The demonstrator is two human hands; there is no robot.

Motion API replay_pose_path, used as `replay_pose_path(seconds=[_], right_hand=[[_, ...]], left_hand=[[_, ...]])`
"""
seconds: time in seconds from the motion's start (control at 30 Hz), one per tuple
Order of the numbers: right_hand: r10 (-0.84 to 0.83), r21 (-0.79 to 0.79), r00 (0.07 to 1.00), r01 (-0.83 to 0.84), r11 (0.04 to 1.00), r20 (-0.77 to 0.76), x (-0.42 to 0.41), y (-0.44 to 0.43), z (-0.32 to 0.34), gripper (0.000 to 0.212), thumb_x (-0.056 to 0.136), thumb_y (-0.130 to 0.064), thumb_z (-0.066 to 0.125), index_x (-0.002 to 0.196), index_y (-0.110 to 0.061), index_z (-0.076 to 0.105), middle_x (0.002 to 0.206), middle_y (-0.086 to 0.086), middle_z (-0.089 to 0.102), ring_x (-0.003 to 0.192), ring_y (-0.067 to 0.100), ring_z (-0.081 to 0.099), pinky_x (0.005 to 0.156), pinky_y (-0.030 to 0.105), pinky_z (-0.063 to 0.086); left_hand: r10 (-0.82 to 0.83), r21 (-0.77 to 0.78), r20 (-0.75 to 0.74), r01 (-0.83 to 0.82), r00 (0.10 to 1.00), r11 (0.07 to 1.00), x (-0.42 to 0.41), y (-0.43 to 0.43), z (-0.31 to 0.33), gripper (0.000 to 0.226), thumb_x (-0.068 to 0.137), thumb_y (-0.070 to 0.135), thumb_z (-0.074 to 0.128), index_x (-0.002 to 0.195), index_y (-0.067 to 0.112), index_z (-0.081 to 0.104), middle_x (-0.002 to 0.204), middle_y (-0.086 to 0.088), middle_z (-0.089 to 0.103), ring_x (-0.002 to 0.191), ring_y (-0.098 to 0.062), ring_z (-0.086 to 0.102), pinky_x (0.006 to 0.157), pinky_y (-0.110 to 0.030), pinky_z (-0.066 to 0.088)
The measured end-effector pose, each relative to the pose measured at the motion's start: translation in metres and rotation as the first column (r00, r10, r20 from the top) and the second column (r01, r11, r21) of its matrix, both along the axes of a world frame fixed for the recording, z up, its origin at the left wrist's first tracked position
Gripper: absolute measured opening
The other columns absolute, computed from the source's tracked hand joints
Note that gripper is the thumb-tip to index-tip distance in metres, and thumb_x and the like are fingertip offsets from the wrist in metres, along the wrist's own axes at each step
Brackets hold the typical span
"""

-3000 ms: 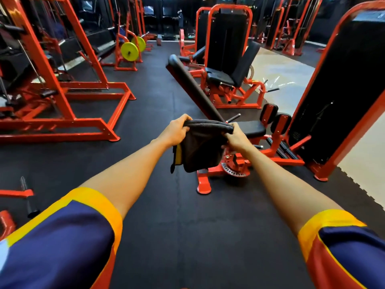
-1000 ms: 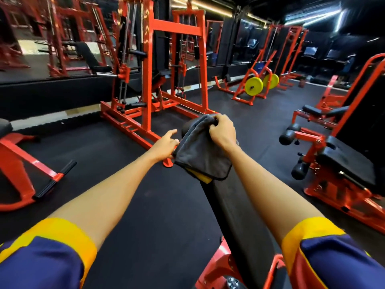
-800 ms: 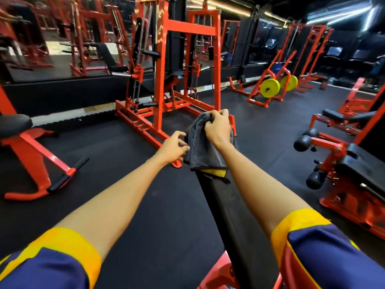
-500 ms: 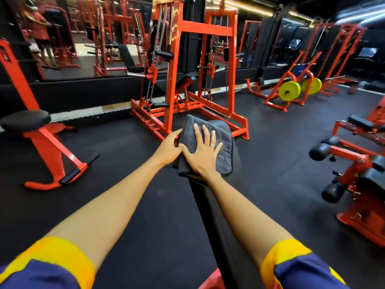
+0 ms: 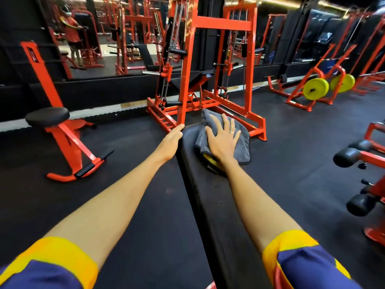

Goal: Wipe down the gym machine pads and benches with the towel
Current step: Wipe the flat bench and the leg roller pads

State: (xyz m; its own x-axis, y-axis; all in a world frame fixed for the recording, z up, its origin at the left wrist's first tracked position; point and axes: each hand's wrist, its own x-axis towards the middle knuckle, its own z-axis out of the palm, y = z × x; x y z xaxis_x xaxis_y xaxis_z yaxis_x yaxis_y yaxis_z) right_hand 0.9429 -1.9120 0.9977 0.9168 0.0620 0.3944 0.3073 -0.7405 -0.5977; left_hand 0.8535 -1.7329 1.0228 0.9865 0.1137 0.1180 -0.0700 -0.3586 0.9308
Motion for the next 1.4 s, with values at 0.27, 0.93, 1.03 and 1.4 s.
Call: replay_pose_path(seconds=[0.27, 0.93, 1.03, 1.4], right_hand=[[0.125, -0.095, 0.964, -0.105, 0.990, 0.233, -0.031, 0.014, -0.037, 0.062, 0.101, -0.057, 0.030, 0.161, -0.045, 0.025, 0.173, -0.005, 0.010, 0.160, 0.024, -0.005, 0.123, 0.057, -0.012], [0.234, -0.267, 0.921, -0.152, 0.952, 0.312, 0.035, 0.009, 0.025, 0.050, 0.095, -0.066, 0.039, 0.116, -0.030, 0.068, 0.120, -0.008, 0.067, 0.119, 0.020, 0.058, 0.113, 0.051, 0.033], [0.127, -0.120, 0.978, -0.108, 0.987, 0.167, 0.056, -0.025, 0.027, 0.049, 0.094, -0.071, 0.035, 0.107, -0.033, 0.063, 0.112, -0.005, 0.065, 0.109, 0.024, 0.060, 0.094, 0.044, 0.045], [-0.116, 0.276, 0.984, 0.149, 0.950, -0.133, -0.003, -0.063, -0.052, 0.071, 0.092, -0.078, 0.041, 0.152, -0.043, 0.033, 0.156, -0.009, 0.042, 0.138, 0.028, 0.044, 0.112, 0.051, 0.039]], left_hand=[[0.045, -0.064, 0.087, -0.040, 0.995, 0.997, 0.012, -0.020, 0.000, 0.042, 0.109, 0.013, 0.027, 0.146, 0.021, 0.046, 0.141, 0.007, 0.051, 0.121, 0.011, 0.048, 0.110, -0.015, 0.037], [0.206, 0.220, 0.215, -0.253, 0.955, 0.942, 0.047, -0.017, -0.015, 0.043, 0.111, 0.029, 0.029, 0.139, 0.022, 0.060, 0.138, -0.001, 0.062, 0.129, -0.018, 0.055, 0.103, -0.030, 0.041], [0.189, 0.275, 0.221, -0.247, 0.957, 0.929, 0.044, -0.018, -0.012, 0.046, 0.111, 0.031, 0.026, 0.144, 0.023, 0.057, 0.147, 0.002, 0.057, 0.137, -0.015, 0.048, 0.111, -0.029, 0.036], [0.001, 0.427, 0.112, -0.049, 0.994, 0.903, 0.059, 0.000, -0.002, 0.048, 0.110, 0.036, 0.024, 0.147, 0.032, 0.053, 0.153, 0.006, 0.051, 0.142, -0.014, 0.042, 0.120, -0.038, 0.031]])
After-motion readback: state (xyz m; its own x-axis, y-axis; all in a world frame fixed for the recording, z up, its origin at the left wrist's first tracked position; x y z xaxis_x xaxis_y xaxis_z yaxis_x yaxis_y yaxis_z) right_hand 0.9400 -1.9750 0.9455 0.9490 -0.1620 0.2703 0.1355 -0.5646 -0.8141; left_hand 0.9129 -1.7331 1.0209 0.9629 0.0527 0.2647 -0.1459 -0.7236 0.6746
